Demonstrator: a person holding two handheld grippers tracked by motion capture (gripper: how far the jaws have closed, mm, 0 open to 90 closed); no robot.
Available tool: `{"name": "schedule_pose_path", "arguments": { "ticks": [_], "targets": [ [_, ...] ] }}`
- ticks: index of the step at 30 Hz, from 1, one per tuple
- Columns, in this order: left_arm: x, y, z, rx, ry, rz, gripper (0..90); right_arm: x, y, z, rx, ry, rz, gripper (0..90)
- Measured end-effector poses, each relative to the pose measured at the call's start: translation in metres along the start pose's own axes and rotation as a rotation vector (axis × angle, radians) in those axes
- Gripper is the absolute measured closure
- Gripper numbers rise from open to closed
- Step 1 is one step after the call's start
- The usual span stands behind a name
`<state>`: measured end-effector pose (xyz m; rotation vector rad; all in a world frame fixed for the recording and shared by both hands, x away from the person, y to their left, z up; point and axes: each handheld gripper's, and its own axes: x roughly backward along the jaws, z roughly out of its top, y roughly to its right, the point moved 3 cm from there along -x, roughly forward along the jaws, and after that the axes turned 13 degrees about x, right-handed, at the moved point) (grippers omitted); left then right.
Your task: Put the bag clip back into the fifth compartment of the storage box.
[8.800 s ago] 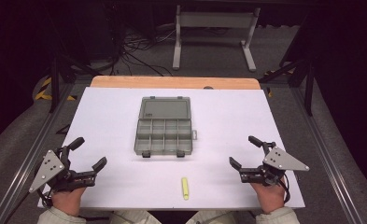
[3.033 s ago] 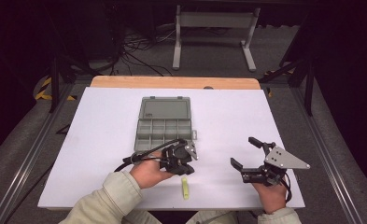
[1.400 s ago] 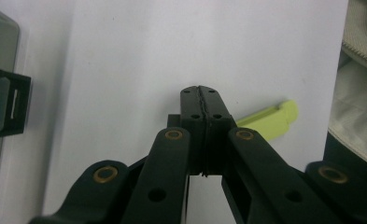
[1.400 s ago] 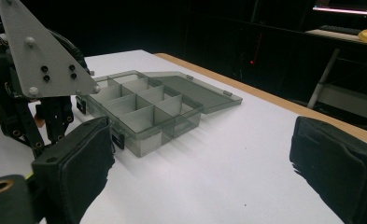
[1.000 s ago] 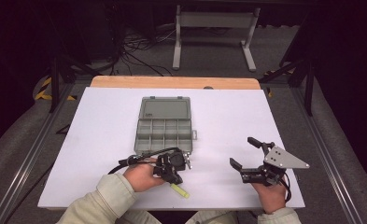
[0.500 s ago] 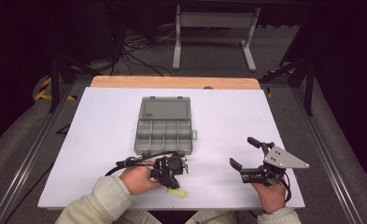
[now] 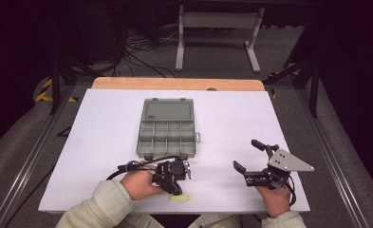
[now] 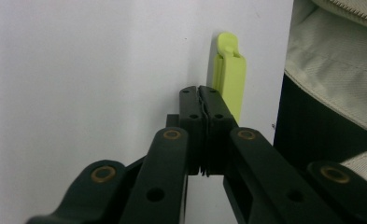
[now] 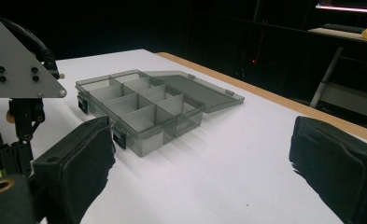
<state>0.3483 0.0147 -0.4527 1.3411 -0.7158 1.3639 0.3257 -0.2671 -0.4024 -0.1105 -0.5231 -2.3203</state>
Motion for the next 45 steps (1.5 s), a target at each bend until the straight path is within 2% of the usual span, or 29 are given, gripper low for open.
{"name": "schedule_pose_path", "arguments": {
  "ticks": [3,5,9,10,14,22,29,31,33,34,36,37,38,41,43,45],
  "targets": [
    [0.003,-0.002,-0.001,0.014,0.039,-0.005,66.7,0.000,-0.001,0.001,0.005,0.010,0.003,7.5],
    [0.006,-0.005,-0.001,0.010,0.058,-0.007,56.9,0.001,-0.001,0.002,0.008,0.010,0.007,7.5],
    [0.012,-0.004,-0.002,0.006,0.094,0.020,43.9,0.000,-0.002,0.001,0.008,0.009,0.012,7.5],
    [0.012,-0.002,-0.002,0.007,0.117,0.019,42.4,0.000,-0.002,0.002,0.009,0.010,0.013,7.5],
    [0.011,0.006,-0.003,-0.020,0.126,0.019,39.4,0.000,-0.002,0.001,0.008,0.008,0.012,7.5],
    [0.007,0.019,-0.008,-0.034,0.155,0.018,32.5,0.000,-0.002,0.001,0.008,0.008,0.015,7.5],
    [0.005,0.027,-0.013,-0.002,0.199,-0.001,22.3,0.000,-0.002,0.002,0.009,0.008,0.016,7.5],
    [0.004,0.026,-0.014,-0.008,0.191,0.012,21.0,0.000,-0.002,0.002,0.009,0.009,0.017,7.5],
    [0.001,0.027,-0.015,-0.015,0.196,0.005,18.4,0.000,-0.003,0.002,0.006,0.008,0.019,7.5],
    [-0.001,0.028,-0.016,0.004,0.201,0.008,18.4,0.000,-0.003,0.002,0.007,0.008,0.019,7.5],
    [-0.003,0.028,-0.016,-0.002,0.192,0.015,14.7,0.000,-0.003,0.002,0.006,0.007,0.019,7.5],
    [-0.005,0.028,-0.017,0.008,0.191,0.011,13.2,0.000,-0.003,0.002,0.006,0.008,0.020,7.5],
    [-0.006,0.028,-0.017,0.010,0.189,0.015,8.7,0.000,-0.003,0.002,0.006,0.009,0.021,7.5],
    [-0.007,0.028,-0.018,0.021,0.205,0.015,5.1,-0.001,-0.003,0.002,0.005,0.011,0.023,7.5],
    [-0.009,0.028,-0.018,0.023,0.203,0.013,4.4,-0.001,-0.003,0.002,0.005,0.010,0.023,7.4],
    [-0.010,0.029,-0.018,0.013,0.206,0.024,8.1,-0.001,-0.003,0.001,0.005,0.010,0.025,7.5]
  ]
}}
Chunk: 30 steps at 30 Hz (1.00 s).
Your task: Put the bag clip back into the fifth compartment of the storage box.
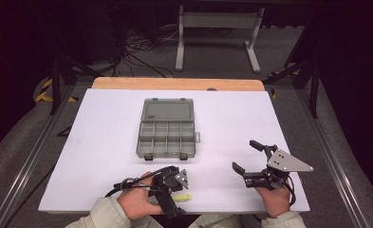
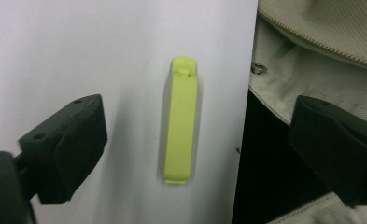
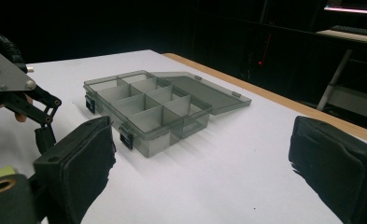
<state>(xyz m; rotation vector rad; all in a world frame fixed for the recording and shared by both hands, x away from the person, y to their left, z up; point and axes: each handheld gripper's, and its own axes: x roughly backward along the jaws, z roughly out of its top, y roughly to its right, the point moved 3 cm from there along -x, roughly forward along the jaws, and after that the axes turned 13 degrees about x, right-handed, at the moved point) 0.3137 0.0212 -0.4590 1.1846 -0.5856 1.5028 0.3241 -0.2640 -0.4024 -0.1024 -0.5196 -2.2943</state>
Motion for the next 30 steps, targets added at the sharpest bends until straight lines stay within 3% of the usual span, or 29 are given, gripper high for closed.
{"name": "schedule_pose_path", "arguments": {
  "ticks": [6,13,22,30],
  "targets": [
    [0.002,0.000,-0.001,-0.012,0.019,0.023,41.4,0.000,0.000,0.000,0.001,0.001,0.001,7.5],
    [0.001,0.002,-0.002,-0.038,0.007,0.066,77.3,0.000,0.000,0.000,0.003,-0.001,0.005,7.5],
    [0.010,0.001,0.000,-0.032,0.027,0.060,78.0,-0.001,0.000,0.000,0.002,-0.001,0.007,7.5],
    [0.031,0.000,0.005,-0.033,0.076,0.043,78.0,-0.001,0.000,-0.001,0.002,-0.003,0.007,7.6]
  ]
}}
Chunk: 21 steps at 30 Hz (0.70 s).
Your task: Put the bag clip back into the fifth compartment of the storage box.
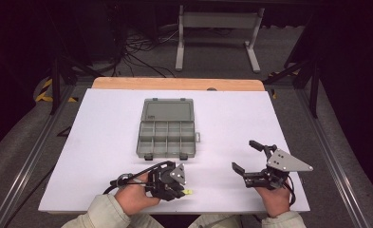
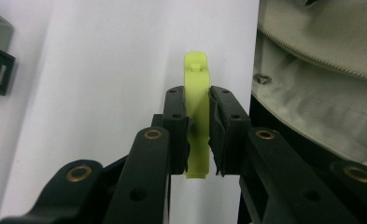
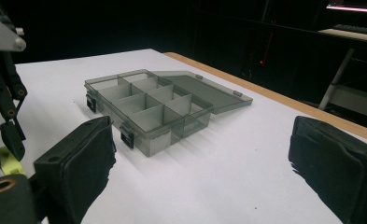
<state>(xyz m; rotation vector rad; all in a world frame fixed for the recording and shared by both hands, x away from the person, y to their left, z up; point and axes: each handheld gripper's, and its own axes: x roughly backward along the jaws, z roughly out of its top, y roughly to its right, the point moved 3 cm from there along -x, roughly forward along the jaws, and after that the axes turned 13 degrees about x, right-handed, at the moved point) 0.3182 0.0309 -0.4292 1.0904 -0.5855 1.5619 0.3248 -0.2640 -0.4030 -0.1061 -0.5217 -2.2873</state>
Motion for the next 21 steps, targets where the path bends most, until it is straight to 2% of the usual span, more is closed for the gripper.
{"name": "schedule_pose_path", "arguments": {
  "ticks": [1,2,11,15,21],
  "targets": [
    [0.001,0.000,0.000,0.013,0.012,-0.004,78.1,0.000,0.000,0.000,0.001,0.000,-0.001,7.6],
    [0.004,-0.001,0.001,0.003,0.013,-0.005,78.1,0.000,0.000,0.000,0.001,0.001,0.000,7.6],
    [0.022,-0.007,0.001,0.018,0.067,-0.023,78.0,0.000,0.000,0.000,0.003,0.001,-0.001,7.6],
    [0.031,-0.011,0.000,0.039,0.102,-0.032,78.1,0.000,0.000,0.000,0.003,0.001,-0.002,7.6],
    [0.044,-0.018,-0.003,0.065,0.150,-0.016,78.0,0.000,0.000,0.000,0.003,-0.001,-0.001,7.6]
  ]
}}
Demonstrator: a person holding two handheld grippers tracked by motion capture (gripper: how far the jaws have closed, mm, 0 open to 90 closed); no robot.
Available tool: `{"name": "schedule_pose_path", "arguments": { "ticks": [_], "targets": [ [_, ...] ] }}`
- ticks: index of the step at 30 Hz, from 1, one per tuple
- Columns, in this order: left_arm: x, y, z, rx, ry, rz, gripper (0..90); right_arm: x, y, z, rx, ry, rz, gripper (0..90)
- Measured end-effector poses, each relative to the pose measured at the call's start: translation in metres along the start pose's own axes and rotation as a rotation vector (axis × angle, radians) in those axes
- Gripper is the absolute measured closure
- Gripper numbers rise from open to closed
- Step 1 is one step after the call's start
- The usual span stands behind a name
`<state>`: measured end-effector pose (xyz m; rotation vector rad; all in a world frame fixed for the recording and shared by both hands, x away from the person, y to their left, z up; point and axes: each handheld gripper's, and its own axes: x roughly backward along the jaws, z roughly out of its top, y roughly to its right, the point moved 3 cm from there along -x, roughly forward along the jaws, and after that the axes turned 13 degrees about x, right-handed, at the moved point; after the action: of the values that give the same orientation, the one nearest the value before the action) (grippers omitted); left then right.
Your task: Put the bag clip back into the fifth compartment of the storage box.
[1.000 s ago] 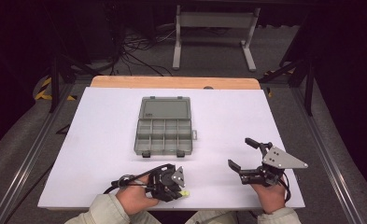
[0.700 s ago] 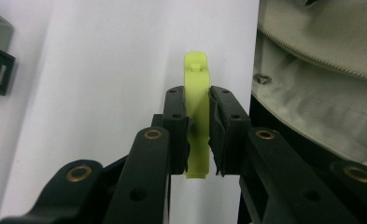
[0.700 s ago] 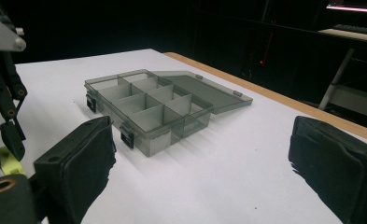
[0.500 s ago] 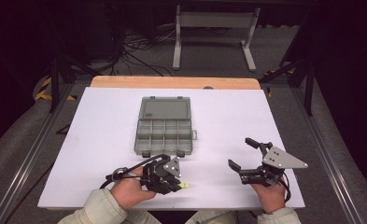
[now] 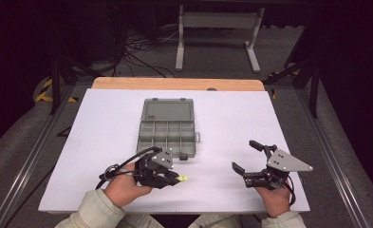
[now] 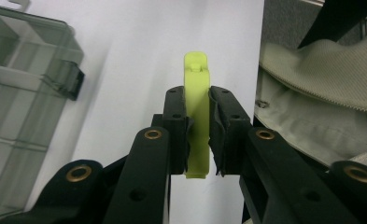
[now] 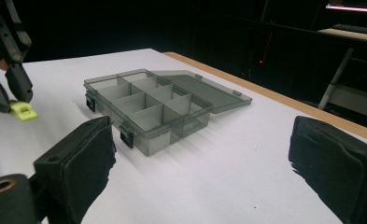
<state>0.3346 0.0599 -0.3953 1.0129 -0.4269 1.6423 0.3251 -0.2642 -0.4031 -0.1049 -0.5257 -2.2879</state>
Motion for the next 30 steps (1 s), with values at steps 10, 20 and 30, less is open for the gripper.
{"name": "schedule_pose_path", "arguments": {
  "ticks": [10,20,30],
  "targets": [
    [0.021,-0.013,-0.003,0.054,0.089,0.045,78.0,0.000,-0.001,0.000,-0.004,-0.001,-0.001,7.6],
    [0.039,-0.025,-0.006,0.104,0.161,0.078,78.0,0.000,0.000,0.000,-0.003,-0.002,0.001,7.6],
    [0.049,-0.033,-0.009,0.163,0.206,0.113,78.0,-0.002,-0.002,-0.001,-0.002,-0.008,0.006,7.6]
  ]
}}
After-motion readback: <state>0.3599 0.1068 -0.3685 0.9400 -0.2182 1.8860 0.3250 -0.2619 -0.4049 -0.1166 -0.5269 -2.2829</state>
